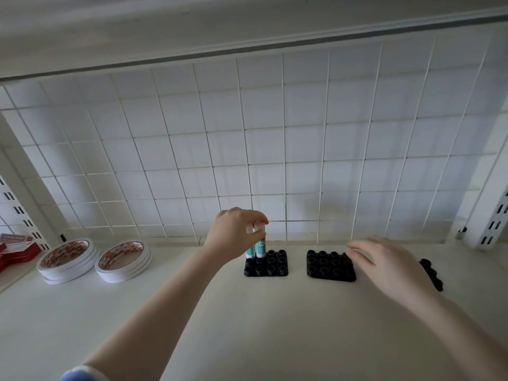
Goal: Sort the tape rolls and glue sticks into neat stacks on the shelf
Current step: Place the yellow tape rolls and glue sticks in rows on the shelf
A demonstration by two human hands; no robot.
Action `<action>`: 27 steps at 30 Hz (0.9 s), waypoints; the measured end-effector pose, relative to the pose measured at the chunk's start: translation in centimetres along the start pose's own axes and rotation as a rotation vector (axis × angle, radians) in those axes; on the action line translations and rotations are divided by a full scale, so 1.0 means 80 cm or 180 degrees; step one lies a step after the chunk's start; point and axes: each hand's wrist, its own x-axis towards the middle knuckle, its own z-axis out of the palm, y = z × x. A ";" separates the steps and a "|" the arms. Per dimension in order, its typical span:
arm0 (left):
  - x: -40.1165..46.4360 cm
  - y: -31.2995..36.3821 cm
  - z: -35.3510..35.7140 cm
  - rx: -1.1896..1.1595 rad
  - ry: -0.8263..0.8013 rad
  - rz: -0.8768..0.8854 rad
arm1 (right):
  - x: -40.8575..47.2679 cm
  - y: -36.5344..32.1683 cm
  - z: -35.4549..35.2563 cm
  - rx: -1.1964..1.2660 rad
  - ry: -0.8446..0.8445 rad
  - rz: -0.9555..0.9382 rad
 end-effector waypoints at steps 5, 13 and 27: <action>0.004 -0.003 -0.002 0.0115 -0.0103 -0.0023 | 0.000 0.003 0.003 0.0000 -0.0034 -0.0003; 0.002 -0.001 0.004 0.0477 0.0123 0.0226 | -0.004 0.007 0.000 -0.0521 -0.0040 -0.0084; -0.065 0.059 0.005 0.0464 0.0599 0.0017 | -0.037 0.025 -0.054 -0.1328 0.0102 -0.0168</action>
